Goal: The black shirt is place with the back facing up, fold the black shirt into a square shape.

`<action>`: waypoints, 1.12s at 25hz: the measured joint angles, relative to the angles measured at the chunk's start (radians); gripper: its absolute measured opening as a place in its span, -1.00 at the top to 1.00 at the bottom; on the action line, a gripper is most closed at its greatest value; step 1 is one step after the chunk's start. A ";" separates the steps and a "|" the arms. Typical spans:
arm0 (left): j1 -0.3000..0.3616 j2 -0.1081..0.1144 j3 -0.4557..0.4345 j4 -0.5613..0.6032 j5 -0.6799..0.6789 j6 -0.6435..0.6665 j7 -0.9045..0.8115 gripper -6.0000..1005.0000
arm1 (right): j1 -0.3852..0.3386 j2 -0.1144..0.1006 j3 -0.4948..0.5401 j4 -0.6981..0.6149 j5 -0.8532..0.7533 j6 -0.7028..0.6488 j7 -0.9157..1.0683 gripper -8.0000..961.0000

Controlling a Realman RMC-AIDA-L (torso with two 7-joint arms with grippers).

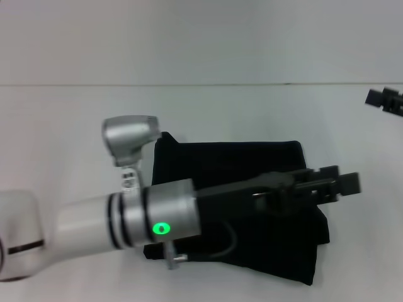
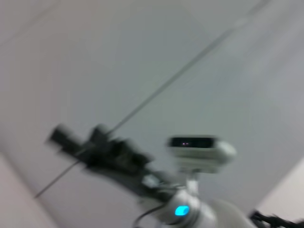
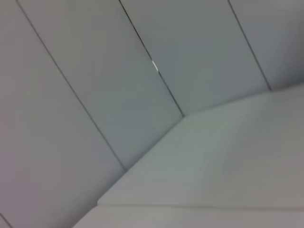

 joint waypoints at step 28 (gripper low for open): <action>0.209 0.065 0.313 0.519 0.180 0.229 -0.019 -0.89 | 0.160 -0.030 -0.192 0.194 -0.391 0.053 0.459 -0.55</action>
